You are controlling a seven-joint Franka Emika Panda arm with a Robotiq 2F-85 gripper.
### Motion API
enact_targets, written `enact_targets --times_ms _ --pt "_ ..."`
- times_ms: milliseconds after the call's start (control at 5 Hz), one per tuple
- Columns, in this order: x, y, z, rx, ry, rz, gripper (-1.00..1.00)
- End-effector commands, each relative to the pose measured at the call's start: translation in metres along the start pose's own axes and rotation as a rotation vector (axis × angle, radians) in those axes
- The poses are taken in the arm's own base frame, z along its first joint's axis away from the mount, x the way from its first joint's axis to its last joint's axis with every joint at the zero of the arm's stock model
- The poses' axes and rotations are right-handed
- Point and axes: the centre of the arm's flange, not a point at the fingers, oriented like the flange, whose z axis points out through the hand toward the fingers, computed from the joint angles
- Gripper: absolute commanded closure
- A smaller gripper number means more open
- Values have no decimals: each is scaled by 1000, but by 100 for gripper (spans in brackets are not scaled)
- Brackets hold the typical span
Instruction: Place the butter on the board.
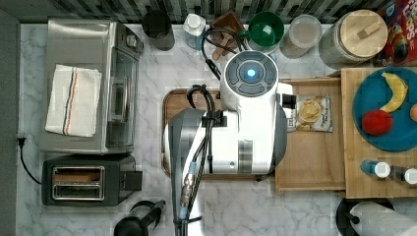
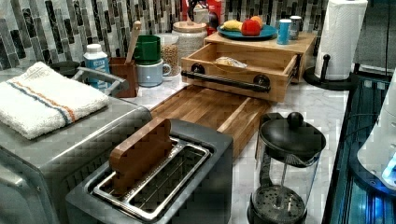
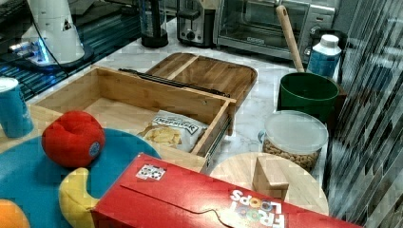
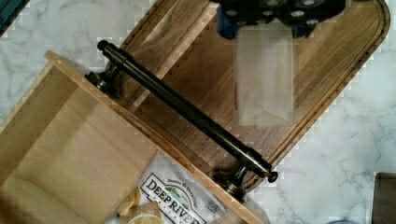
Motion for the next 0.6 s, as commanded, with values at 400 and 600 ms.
enact_targets --times_ms 400,600 --pt "-27 4 -5 55 -27 143 100" --pt "-63 -12 -5 57 -21 232 100"
